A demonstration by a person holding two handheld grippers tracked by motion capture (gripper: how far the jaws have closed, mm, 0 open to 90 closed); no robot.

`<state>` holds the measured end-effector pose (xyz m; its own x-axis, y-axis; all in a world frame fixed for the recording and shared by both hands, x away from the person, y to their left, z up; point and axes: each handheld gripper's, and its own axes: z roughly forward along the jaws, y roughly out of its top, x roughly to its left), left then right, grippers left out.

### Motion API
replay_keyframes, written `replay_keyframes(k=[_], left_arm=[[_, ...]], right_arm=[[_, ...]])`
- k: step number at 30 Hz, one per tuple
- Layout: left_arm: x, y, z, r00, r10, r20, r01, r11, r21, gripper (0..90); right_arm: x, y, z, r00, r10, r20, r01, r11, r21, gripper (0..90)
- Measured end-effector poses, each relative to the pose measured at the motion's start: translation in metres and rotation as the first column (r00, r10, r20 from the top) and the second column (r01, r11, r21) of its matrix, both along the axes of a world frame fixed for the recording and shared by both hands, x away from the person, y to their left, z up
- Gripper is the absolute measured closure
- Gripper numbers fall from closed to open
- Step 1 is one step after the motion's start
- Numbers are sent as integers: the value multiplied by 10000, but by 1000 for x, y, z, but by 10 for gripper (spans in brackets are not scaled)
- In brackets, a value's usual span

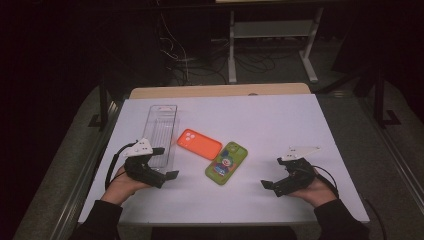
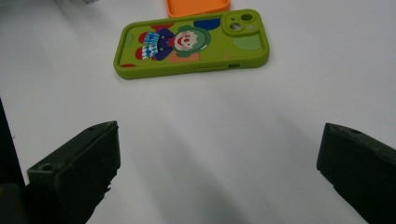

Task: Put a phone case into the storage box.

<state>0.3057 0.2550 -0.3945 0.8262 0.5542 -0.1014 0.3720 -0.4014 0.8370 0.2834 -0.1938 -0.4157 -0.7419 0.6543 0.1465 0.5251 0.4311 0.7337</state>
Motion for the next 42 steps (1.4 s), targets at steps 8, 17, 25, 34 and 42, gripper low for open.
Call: replay_keyframes(k=[8,17,25,34,42], left_arm=[[-1,1,0,9999,-151,-43,152,9996,219,0],[0,0,-1,9998,-117,-188,118,9999,90,0],[1,-4,-1,9996,-134,-258,141,9996,246,0],[0,-9,0,9994,-253,-233,259,9993,267,0],[3,-9,-1,9992,-298,-253,304,9993,216,0]], right_arm=[[0,3,2,9999,-7,-110,4,9997,-259,0],[7,11,6,9997,-90,-246,82,9994,-323,0],[16,21,12,9999,145,43,-144,9996,-244,0],[21,30,13,9996,266,-7,-266,9990,-370,0],[32,41,18,9994,355,-52,-357,9979,-535,0]])
